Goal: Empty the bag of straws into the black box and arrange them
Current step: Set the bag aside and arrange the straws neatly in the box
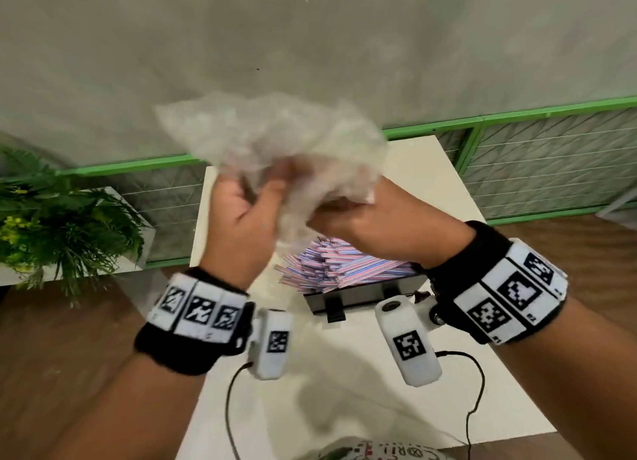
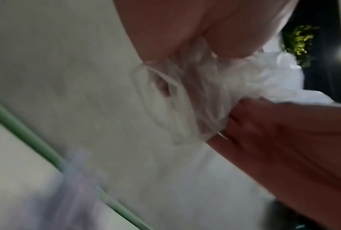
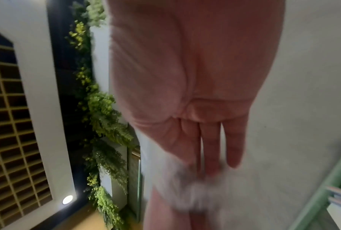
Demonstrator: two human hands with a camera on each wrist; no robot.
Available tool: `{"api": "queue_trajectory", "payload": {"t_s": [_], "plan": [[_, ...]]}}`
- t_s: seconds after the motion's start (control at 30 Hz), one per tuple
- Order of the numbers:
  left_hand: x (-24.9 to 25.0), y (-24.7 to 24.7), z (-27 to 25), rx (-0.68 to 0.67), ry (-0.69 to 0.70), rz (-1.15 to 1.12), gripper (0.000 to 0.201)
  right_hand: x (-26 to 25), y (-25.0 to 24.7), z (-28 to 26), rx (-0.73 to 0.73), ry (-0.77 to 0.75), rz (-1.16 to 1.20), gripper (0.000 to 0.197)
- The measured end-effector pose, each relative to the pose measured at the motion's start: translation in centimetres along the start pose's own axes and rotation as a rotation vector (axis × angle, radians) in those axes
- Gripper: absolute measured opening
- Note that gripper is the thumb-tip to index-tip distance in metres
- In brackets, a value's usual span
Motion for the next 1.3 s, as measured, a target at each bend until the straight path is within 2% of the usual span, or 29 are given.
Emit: {"api": "queue_trajectory", "payload": {"t_s": [0.07, 0.13, 0.23, 0.3, 0.33, 0.4, 0.53, 0.6, 0.63, 0.7, 0.73, 0.83, 0.93, 1.0, 1.07, 1.2, 1.3], "plan": [[-2.6, -5.2, -0.6, 0.125, -0.029, 0.162, 0.019, 0.9, -0.2, -0.3, -0.068, -0.006, 0.092, 0.035], [-6.0, -10.7, -2.2, 0.189, -0.148, 0.197, 0.012, 2.1, -1.5, -1.4, -0.014, 0.027, 0.063, 0.036], [-11.6, -17.2, -6.8, 0.299, -0.514, 0.222, 0.013, 5.7, -4.5, -4.1, 0.203, 0.132, 0.015, 0.028], [-14.7, -18.7, -10.5, 0.329, -0.827, 0.179, 0.017, 8.6, -6.1, -6.2, 0.328, 0.219, -0.028, 0.025], [-16.1, -18.6, -11.9, 0.304, -0.965, 0.138, 0.027, 9.9, -6.6, -7.4, 0.359, 0.265, -0.046, 0.024], [-17.5, -17.1, -13.6, 0.180, -1.092, 0.154, 0.040, 11.9, -7.5, -9.7, 0.380, 0.347, -0.159, 0.023], [-22.0, -14.3, -14.9, 0.008, -1.074, 0.425, 0.029, 14.7, -7.8, -12.7, 0.333, 0.428, -0.640, 0.031], [-24.2, -12.9, -15.1, -0.098, -1.015, 0.502, 0.016, 15.6, -6.9, -13.1, 0.302, 0.424, -0.781, 0.034], [-25.1, -12.3, -15.0, -0.128, -0.986, 0.525, 0.020, 16.0, -6.2, -13.2, 0.278, 0.423, -0.834, 0.033], [-25.7, -11.1, -14.0, -0.147, -0.889, 0.544, 0.048, 16.9, -5.0, -13.3, 0.237, 0.441, -0.894, 0.028], [-25.7, -10.5, -13.3, -0.149, -0.842, 0.574, 0.048, 17.2, -4.5, -13.3, 0.228, 0.458, -0.893, 0.026], [-25.9, -9.3, -11.6, -0.106, -0.772, 0.600, 0.035, 18.1, -3.4, -13.3, 0.216, 0.475, -0.874, 0.024], [-25.7, -8.8, -11.0, -0.089, -0.807, 0.525, 0.004, 18.5, -3.0, -13.5, 0.214, 0.491, -0.872, 0.023], [-25.6, -8.5, -10.9, -0.151, -0.890, 0.434, 0.038, 18.6, -3.0, -13.7, 0.225, 0.504, -0.869, 0.022], [-25.2, -8.1, -10.8, -0.225, -0.947, 0.375, 0.060, 18.7, -3.0, -13.8, 0.230, 0.512, -0.879, 0.022], [-26.2, -8.2, -10.5, -0.346, -0.832, 0.501, 0.066, 19.2, -2.6, -13.6, 0.227, 0.521, -0.887, 0.021], [-26.7, -8.7, -9.0, -0.315, -0.725, 0.592, 0.076, 19.8, -2.0, -13.4, 0.215, 0.526, -0.883, 0.022]]}}
Point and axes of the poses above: each hand's wrist, its own z-axis towards the middle knuckle, its own y-axis out of the palm, x = y × z, the point moved 2 cm from there along z, towards the middle knuckle, and after that the axes turned 7 degrees about z, right-handed, at the moved point
